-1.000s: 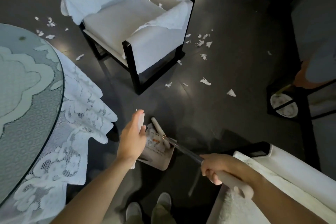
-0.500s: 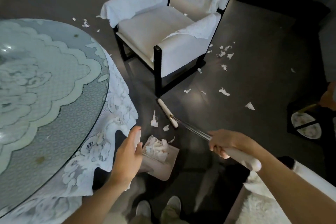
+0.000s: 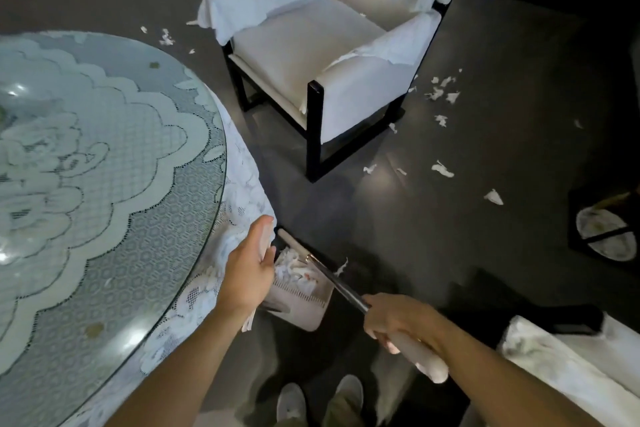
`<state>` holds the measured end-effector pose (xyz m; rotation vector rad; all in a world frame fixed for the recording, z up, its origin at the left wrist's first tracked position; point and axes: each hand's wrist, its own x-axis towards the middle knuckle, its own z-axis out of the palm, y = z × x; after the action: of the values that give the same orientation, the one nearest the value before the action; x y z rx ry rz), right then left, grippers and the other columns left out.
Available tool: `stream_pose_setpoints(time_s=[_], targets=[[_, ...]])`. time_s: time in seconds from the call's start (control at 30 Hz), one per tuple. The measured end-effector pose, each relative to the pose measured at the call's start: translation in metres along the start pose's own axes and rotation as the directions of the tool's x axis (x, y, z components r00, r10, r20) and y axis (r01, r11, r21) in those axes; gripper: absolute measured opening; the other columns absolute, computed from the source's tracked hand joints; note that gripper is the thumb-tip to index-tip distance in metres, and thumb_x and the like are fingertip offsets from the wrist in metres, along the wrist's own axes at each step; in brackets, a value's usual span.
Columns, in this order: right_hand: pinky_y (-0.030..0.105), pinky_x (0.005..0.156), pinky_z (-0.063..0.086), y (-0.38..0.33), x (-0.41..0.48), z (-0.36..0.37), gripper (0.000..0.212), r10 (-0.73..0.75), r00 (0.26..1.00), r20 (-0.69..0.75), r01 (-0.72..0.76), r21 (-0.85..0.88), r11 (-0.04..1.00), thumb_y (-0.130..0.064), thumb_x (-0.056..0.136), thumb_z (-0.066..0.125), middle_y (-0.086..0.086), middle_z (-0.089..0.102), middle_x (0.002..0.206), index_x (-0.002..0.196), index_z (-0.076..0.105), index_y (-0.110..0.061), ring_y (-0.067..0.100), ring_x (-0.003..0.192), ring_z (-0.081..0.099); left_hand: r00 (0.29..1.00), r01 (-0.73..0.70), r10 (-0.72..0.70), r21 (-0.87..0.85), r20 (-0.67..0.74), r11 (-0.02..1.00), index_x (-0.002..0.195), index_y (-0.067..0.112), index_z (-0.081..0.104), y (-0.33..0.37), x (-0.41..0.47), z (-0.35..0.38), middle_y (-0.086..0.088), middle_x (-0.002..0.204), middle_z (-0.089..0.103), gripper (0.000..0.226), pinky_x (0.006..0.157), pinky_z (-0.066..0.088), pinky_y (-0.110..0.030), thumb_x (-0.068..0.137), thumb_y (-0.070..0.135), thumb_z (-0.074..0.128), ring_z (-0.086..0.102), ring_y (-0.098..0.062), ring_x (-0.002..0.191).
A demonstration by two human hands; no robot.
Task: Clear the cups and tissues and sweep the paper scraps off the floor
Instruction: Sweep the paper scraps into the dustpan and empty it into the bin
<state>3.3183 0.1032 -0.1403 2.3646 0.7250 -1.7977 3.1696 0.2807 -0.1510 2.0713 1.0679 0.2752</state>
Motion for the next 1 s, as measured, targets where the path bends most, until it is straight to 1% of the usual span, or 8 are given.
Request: stream_pose_setpoints(time_s=[0.07, 0.17, 0.3, 0.43, 0.63, 0.8, 0.9, 1.0], targets=[[0.024, 0.055, 0.043, 0.003, -0.016, -0.008, 0.03, -0.024, 0.999, 0.028, 0.024, 0.021, 1.0, -0.01, 0.076, 0.056, 0.004, 0.063, 0.062, 0.106, 0.062, -0.008, 0.013, 0.05, 0.052, 1.0, -0.017, 0.017, 0.003, 0.022, 1.0, 0.13, 0.03, 0.041, 0.004, 0.006, 0.001, 0.007, 0.086, 0.056, 0.044, 0.053, 0.037, 0.0, 0.094, 0.007, 0.05, 0.051, 0.011, 0.053], [0.026, 0.053, 0.04, 0.013, -0.034, -0.009, 0.03, 0.003, 0.999, 0.05, -0.015, 0.239, 0.971, -0.006, 0.076, 0.055, -0.002, 0.051, 0.045, 0.106, 0.059, -0.007, 0.013, 0.045, 0.047, 0.999, -0.035, 0.036, -0.02, 0.034, 0.999, 0.128, 0.032, 0.041, 0.003, 0.004, -0.003, 0.009, 0.097, 0.057, 0.042, 0.061, 0.036, -0.001, 0.094, 0.007, 0.049, 0.052, 0.013, 0.067], [0.027, 0.054, 0.041, 0.028, -0.047, 0.007, 0.055, 0.023, 1.0, -0.008, -0.019, 0.338, 0.941, -0.004, 0.072, 0.052, 0.0, 0.052, 0.046, 0.126, 0.051, -0.013, 0.013, 0.046, 0.048, 0.992, -0.085, 0.081, 0.037, 0.1, 0.996, 0.125, 0.037, 0.039, -0.005, -0.006, -0.012, 0.003, 0.124, 0.06, 0.042, 0.084, 0.037, -0.022, 0.094, 0.01, 0.05, 0.058, -0.02, 0.108], [0.023, 0.041, 0.039, 0.046, -0.048, 0.012, 0.063, 0.049, 0.997, -0.062, -0.014, 0.467, 0.884, -0.002, 0.072, 0.05, 0.001, 0.052, 0.043, 0.134, 0.043, -0.018, 0.012, 0.037, 0.046, 0.977, -0.174, 0.155, 0.128, 0.147, 0.976, 0.127, 0.035, 0.039, -0.006, -0.017, -0.021, -0.002, 0.124, 0.062, 0.043, 0.081, 0.04, -0.025, 0.093, 0.011, 0.051, 0.06, -0.031, 0.106], [0.027, 0.047, 0.041, 0.074, -0.042, 0.033, 0.075, 0.175, 0.973, -0.15, -0.061, 0.563, 0.824, -0.002, 0.078, 0.052, 0.007, 0.052, 0.048, 0.146, 0.029, -0.025, 0.018, 0.041, 0.047, 0.957, -0.227, 0.19, 0.16, 0.221, 0.961, 0.131, 0.036, 0.039, -0.009, -0.03, -0.024, -0.003, 0.114, 0.065, 0.045, 0.078, 0.042, -0.029, 0.093, 0.014, 0.052, 0.062, -0.029, 0.101], [0.037, 0.063, 0.05, 0.069, -0.035, 0.06, 0.055, 0.151, 0.968, -0.199, -0.046, 0.452, 0.891, -0.003, 0.081, 0.049, 0.005, 0.054, 0.07, 0.136, 0.043, -0.01, 0.02, 0.058, 0.051, 0.971, -0.207, 0.183, 0.154, 0.155, 0.966, 0.13, 0.03, 0.039, -0.013, -0.031, -0.018, -0.008, 0.117, 0.065, 0.044, 0.078, 0.045, -0.033, 0.093, 0.01, 0.052, 0.063, -0.035, 0.098], [0.035, 0.072, 0.052, 0.056, -0.028, 0.078, 0.058, 0.154, 0.976, -0.152, -0.061, 0.488, 0.871, -0.006, 0.082, 0.049, 0.008, 0.059, 0.091, 0.139, 0.041, -0.016, 0.024, 0.074, 0.056, 0.98, -0.166, 0.147, 0.148, 0.133, 0.975, 0.13, 0.032, 0.038, -0.012, -0.024, -0.014, -0.008, 0.11, 0.065, 0.043, 0.074, 0.039, -0.03, 0.094, 0.01, 0.049, 0.061, -0.035, 0.096], [0.028, 0.055, 0.047, 0.048, -0.027, 0.087, 0.061, 0.11, 0.994, -0.026, -0.071, 0.617, 0.784, -0.006, 0.075, 0.051, 0.006, 0.057, 0.074, 0.135, 0.045, -0.017, 0.017, 0.056, 0.054, 0.981, -0.14, 0.12, 0.129, 0.153, 0.982, 0.133, 0.031, 0.037, -0.006, -0.025, -0.013, -0.007, 0.117, 0.063, 0.044, 0.081, 0.042, -0.035, 0.095, 0.011, 0.047, 0.059, -0.033, 0.102]])
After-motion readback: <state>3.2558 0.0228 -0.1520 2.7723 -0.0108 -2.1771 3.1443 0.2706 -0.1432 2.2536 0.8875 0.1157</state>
